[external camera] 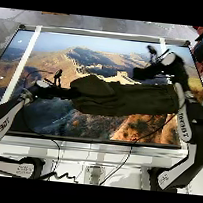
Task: Fold the clothes and pants, and hang the long-sleeved shirts on hangers.
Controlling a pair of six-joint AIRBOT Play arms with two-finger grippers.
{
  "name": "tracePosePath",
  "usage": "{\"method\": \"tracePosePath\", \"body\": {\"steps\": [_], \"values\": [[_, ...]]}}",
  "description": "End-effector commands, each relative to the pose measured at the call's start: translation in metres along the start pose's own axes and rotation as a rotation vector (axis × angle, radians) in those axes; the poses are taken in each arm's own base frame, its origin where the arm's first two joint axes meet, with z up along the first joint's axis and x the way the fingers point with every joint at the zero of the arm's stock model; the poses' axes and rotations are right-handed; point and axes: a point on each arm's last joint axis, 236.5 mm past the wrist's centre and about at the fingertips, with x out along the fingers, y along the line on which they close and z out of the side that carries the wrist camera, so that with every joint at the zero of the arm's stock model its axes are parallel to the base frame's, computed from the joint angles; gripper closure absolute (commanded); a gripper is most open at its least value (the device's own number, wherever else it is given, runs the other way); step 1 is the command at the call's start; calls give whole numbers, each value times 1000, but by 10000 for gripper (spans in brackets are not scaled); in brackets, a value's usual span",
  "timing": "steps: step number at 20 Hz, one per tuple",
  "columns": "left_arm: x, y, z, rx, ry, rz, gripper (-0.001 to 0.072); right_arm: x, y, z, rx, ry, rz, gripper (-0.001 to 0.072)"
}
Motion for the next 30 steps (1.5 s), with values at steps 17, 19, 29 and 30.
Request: {"method": "tracePosePath", "body": {"steps": [17, 19, 29, 30], "values": [[-196, -87, 28, 363, -214, 179, 688, 132, 300, -134, -292, 79, 267, 672], [-163, -91, 18, 377, -134, 154, 688, 117, 241, -103, -252, 79, 178, 672], [59, -284, -38, 374, -111, -293, 687, -21, -50, -30, 171, 16, -88, 672], [71, -301, -45, 396, -111, -310, 635, -29, -69, -32, 208, 12, -100, 672]]}}
